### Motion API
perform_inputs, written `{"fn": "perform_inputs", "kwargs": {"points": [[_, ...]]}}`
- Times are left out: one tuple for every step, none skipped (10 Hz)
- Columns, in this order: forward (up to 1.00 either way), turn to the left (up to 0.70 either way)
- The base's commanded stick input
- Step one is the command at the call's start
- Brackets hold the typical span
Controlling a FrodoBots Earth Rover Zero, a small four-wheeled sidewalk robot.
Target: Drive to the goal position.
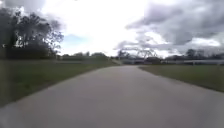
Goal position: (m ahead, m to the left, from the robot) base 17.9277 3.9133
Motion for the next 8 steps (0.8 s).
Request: {"fn": "perform_inputs", "kwargs": {"points": [[1.0,-0.17],[1.0,-0.17],[1.0,-0.17],[1.0,-0.17],[1.0,-0.17],[1.0,-0.17],[1.0,-0.17],[1.0,-0.15]]}}
